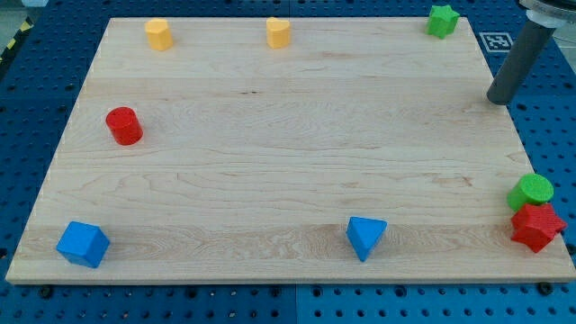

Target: Move the arm to the bottom right of the green star

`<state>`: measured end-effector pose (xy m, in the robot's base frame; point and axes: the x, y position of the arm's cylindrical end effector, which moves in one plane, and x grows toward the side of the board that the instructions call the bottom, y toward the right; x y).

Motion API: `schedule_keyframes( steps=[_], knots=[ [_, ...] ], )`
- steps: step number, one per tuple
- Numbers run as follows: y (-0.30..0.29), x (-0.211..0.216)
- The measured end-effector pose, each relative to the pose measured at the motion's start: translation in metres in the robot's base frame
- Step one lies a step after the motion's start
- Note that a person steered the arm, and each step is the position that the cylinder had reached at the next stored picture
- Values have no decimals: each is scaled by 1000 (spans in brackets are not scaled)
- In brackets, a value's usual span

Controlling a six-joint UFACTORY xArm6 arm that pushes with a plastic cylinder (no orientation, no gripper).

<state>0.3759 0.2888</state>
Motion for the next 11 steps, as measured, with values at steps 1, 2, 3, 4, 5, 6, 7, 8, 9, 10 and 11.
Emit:
schedule_keyframes(
  steps=[1, 2, 3, 4, 5, 6, 7, 8, 9, 10, 11],
  knots=[
    [0, -4],
    [0, -7],
    [0, -10],
    [0, -13],
    [0, -17],
    [0, -19],
    [0, -21],
    [0, -22],
    [0, -22],
    [0, -23],
    [0, -24]
  ],
)
